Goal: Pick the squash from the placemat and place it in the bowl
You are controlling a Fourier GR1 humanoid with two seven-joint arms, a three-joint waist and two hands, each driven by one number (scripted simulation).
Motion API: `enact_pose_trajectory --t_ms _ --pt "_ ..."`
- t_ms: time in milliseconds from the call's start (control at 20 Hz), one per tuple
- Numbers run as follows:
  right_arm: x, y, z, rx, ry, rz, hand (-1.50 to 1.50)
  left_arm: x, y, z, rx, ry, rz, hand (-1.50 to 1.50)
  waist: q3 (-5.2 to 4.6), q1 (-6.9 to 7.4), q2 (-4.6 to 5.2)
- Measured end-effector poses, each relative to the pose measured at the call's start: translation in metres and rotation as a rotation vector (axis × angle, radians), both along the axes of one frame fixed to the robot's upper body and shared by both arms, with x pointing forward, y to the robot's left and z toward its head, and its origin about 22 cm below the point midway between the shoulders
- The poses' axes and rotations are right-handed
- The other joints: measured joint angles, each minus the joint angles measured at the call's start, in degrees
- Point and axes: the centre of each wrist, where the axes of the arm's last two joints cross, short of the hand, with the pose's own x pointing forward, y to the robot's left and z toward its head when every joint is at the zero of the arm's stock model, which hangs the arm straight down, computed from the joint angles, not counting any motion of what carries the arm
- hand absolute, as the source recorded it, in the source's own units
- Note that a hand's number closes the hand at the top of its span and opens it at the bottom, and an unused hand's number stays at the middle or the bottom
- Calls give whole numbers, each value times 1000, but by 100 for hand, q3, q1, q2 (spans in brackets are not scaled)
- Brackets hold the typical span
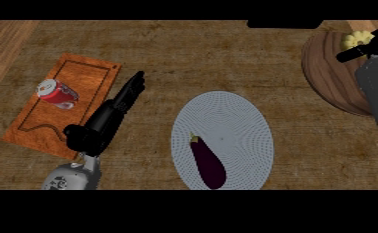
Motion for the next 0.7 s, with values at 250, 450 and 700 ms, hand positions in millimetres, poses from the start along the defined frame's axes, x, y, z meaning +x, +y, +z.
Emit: enact_pose_trajectory --t_ms 250,450,700 --pt "-12 -24 -11 168 -21 59 -150 1 -1 -2 -7 1 -4 0 4 16 11" --pt "-18 -42 -5 178 -116 94 -150 -2 -3 2 -3 0 -7 0 5 40 11" --pt "-23 -54 1 158 -286 49 -150 -5 -5 -2 1 0 -6 0 3 34 3"
